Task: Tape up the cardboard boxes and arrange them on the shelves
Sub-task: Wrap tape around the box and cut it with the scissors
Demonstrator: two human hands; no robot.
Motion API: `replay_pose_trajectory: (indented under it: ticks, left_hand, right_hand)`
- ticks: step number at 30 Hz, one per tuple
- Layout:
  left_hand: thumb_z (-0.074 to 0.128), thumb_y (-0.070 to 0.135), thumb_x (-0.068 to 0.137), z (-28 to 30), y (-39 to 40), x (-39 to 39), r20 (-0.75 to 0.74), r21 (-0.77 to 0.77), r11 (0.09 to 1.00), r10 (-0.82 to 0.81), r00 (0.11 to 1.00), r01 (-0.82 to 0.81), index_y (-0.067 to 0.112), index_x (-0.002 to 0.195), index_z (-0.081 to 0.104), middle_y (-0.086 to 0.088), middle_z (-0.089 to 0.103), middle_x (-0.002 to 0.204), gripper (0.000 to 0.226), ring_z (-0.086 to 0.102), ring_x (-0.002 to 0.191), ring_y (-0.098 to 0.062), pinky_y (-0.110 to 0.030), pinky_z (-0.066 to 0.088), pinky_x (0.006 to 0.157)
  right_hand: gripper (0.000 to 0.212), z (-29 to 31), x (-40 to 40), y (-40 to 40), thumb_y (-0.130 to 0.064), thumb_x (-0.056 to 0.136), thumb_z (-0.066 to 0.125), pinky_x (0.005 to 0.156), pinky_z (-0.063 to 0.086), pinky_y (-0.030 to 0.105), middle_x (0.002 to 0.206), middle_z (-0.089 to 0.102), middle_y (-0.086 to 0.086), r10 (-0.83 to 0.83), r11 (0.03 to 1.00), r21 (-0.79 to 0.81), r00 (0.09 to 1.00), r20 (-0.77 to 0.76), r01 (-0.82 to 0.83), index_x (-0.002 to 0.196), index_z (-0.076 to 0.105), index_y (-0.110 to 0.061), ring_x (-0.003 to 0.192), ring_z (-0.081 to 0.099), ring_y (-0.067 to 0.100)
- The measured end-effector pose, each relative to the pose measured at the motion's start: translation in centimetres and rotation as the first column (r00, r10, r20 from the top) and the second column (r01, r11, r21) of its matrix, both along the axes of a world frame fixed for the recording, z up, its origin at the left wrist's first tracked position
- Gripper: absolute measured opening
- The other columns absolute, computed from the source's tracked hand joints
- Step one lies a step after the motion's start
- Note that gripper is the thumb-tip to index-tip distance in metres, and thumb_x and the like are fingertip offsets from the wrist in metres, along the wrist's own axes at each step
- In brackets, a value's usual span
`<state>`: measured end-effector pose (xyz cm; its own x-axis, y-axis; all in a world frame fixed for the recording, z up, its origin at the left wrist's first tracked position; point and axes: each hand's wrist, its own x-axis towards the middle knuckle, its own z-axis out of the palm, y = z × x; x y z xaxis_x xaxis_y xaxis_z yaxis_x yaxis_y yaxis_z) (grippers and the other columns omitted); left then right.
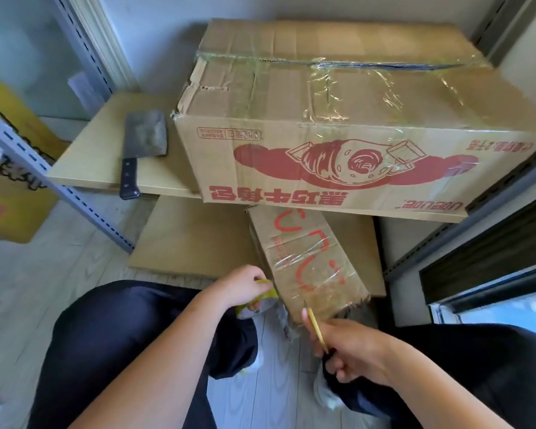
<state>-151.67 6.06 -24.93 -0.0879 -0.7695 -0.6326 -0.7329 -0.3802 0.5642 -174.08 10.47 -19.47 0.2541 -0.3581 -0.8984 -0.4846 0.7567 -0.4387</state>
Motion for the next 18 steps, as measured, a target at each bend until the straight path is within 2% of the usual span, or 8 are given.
replay_pose_trajectory:
  ticks: [3, 6, 9, 11, 15, 18]
  left_hand:
    - [0.051, 0.031, 0.098, 0.1, 0.6, 0.7, -0.021, 0.000, 1.000, 0.007, 1.000, -0.007, 0.011, 0.094, 0.064, -0.004, 0.069, 0.072, 0.024, 0.062, 0.058, -0.014, -0.023, 0.045, 0.056]
    - [0.051, 0.032, 0.098, -0.3, 0.8, 1.4, -0.028, 0.002, 1.000, 0.003, 1.000, -0.003, 0.014, 0.090, 0.063, -0.003, 0.069, 0.072, 0.023, 0.064, 0.059, -0.014, -0.025, 0.047, 0.060]
    - [0.051, 0.032, 0.098, -0.5, 0.6, 1.9, -0.051, 0.003, 1.000, 0.020, 0.998, -0.020, 0.013, 0.093, 0.065, -0.001, 0.069, 0.071, 0.024, 0.064, 0.058, -0.013, -0.026, 0.049, 0.064]
    - [0.052, 0.034, 0.097, -0.7, 0.5, 2.2, -0.041, 0.003, 1.000, 0.008, 0.999, -0.008, 0.014, 0.096, 0.067, -0.002, 0.071, 0.077, 0.025, 0.065, 0.062, -0.013, -0.026, 0.048, 0.067]
    - [0.056, 0.039, 0.095, -1.4, 0.4, 2.7, 0.002, -0.018, 1.000, -0.023, 1.000, 0.023, 0.024, 0.101, 0.070, 0.003, 0.071, 0.093, 0.021, 0.065, 0.084, -0.015, -0.028, 0.046, 0.073]
    - [0.057, 0.041, 0.094, -2.1, 0.3, 3.0, -0.001, 0.001, 0.999, -0.036, 0.999, 0.036, 0.025, 0.102, 0.069, 0.004, 0.072, 0.093, 0.022, 0.066, 0.085, -0.015, -0.029, 0.048, 0.076]
  right_hand:
    - [0.071, -0.7, 1.3, 0.8, -0.088, 0.065, 0.048, 0.043, 0.026, 0.019, 0.068, 0.052, -0.004, 0.073, 0.980, 0.182, 0.995, 0.074, -0.085, 0.085, 0.048, -0.021, 0.044, 0.029, 0.010]
    - [0.070, -1.6, 1.8, 0.8, -0.089, 0.061, 0.050, 0.041, 0.021, 0.017, 0.066, 0.052, -0.005, 0.070, 0.967, 0.234, 0.990, 0.121, -0.097, 0.078, 0.048, -0.021, 0.043, 0.026, 0.009]
    - [0.068, -2.3, 2.4, 0.7, -0.088, 0.064, 0.051, 0.041, 0.020, 0.017, 0.068, 0.051, -0.004, 0.034, 0.964, 0.253, 0.983, 0.183, -0.081, 0.077, 0.049, -0.022, 0.045, 0.024, 0.008]
    - [0.068, -2.8, 3.0, 0.5, -0.088, 0.065, 0.052, 0.041, 0.020, 0.016, 0.069, 0.051, -0.003, 0.011, 0.966, 0.250, 0.981, 0.193, -0.060, 0.077, 0.050, -0.021, 0.046, 0.024, 0.008]
    - [0.068, -3.8, 4.5, 0.1, -0.086, 0.066, 0.053, 0.039, 0.026, 0.017, 0.069, 0.052, -0.003, -0.050, 0.978, 0.208, 0.983, 0.175, 0.013, 0.081, 0.049, -0.020, 0.045, 0.027, 0.007]
    - [0.065, -4.6, 5.4, 0.3, -0.083, 0.072, 0.049, 0.041, 0.026, 0.017, 0.068, 0.053, -0.004, -0.072, 0.984, 0.171, 0.988, 0.135, 0.048, 0.085, 0.049, -0.019, 0.042, 0.029, 0.007]
